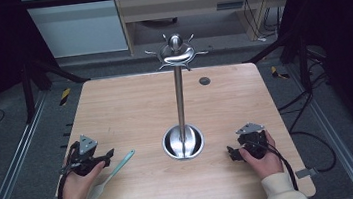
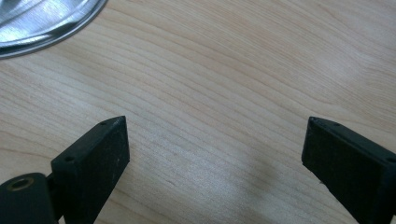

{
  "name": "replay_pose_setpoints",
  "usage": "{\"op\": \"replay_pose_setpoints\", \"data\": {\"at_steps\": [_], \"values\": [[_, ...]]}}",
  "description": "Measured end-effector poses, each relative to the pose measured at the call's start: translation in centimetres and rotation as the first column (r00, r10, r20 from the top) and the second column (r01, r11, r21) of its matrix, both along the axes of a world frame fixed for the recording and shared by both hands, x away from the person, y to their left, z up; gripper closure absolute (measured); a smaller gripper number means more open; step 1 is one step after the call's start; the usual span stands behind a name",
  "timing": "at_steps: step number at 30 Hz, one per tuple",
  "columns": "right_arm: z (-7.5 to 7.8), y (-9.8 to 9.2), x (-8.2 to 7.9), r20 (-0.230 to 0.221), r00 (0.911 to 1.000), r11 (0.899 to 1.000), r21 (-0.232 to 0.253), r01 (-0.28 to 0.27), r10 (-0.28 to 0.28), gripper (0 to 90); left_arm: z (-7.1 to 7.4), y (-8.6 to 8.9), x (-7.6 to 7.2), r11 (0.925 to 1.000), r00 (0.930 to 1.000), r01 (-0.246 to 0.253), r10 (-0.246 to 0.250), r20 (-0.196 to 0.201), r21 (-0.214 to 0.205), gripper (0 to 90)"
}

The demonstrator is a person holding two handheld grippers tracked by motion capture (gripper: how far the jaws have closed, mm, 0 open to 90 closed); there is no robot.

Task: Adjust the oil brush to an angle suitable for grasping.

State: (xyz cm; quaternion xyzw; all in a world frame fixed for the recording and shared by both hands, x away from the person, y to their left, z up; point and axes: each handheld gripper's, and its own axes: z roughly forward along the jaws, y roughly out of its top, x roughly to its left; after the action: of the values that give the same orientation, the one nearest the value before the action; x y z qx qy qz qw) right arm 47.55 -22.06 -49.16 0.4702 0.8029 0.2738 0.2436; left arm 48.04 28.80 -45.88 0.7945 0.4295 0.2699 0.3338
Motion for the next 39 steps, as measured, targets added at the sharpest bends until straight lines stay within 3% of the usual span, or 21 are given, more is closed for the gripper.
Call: {"op": "replay_pose_setpoints", "data": {"at_steps": [4,6,7,8,9,12,15,20,39], "values": [[0.0,0.0,0.0,0.0,1.0,1.0,-0.003,0.002,-0.002,8.3,0.2,-0.7,1.0,0.9994,0.9992,0.033,-0.033,-0.022,-0.007,39.8],[0.0,0.0,0.0,0.0,1.0,1.0,-0.004,0.001,-0.001,8.3,0.3,-1.1,1.4,0.9987,0.9985,0.048,-0.048,-0.026,-0.019,52.4],[0.0,0.0,0.0,0.0,1.0,1.0,-0.004,0.001,-0.001,8.3,0.2,-1.2,1.4,0.9975,0.9977,0.059,-0.06,-0.032,-0.038,52.4],[-0.1,0.0,0.0,-0.001,1.0,1.0,-0.003,0.004,-0.004,8.3,0.1,-1.3,1.3,0.9965,0.9969,0.07,-0.072,-0.031,-0.044,61.4],[-0.1,0.0,0.0,-0.001,1.0,1.0,-0.003,0.004,-0.004,8.3,0.0,-1.4,1.2,0.9955,0.9955,0.085,-0.087,-0.037,-0.041,61.4],[-0.2,0.0,0.1,-0.007,1.0,1.0,-0.007,0.005,-0.005,8.3,-0.3,-1.7,0.6,0.992,0.9893,0.122,-0.124,-0.077,-0.033,77.5],[-0.2,0.1,0.1,-0.007,1.0,1.0,-0.01,-0.001,0.001,8.3,-0.6,-2.2,0.4,0.9903,0.9846,0.139,-0.138,-0.106,-0.003,86.4],[-0.2,0.1,0.0,-0.008,1.0,1.0,-0.006,-0.001,0.001,8.3,-1.2,-2.5,0.6,0.9899,0.9804,0.142,-0.141,-0.137,-0.004,90.0],[-0.2,0.1,0.0,-0.01,1.0,1.0,-0.008,-0.002,0.002,8.3,-2.4,-3.1,0.9,0.9876,0.9718,0.157,-0.153,-0.18,0.009,90.0]]}}
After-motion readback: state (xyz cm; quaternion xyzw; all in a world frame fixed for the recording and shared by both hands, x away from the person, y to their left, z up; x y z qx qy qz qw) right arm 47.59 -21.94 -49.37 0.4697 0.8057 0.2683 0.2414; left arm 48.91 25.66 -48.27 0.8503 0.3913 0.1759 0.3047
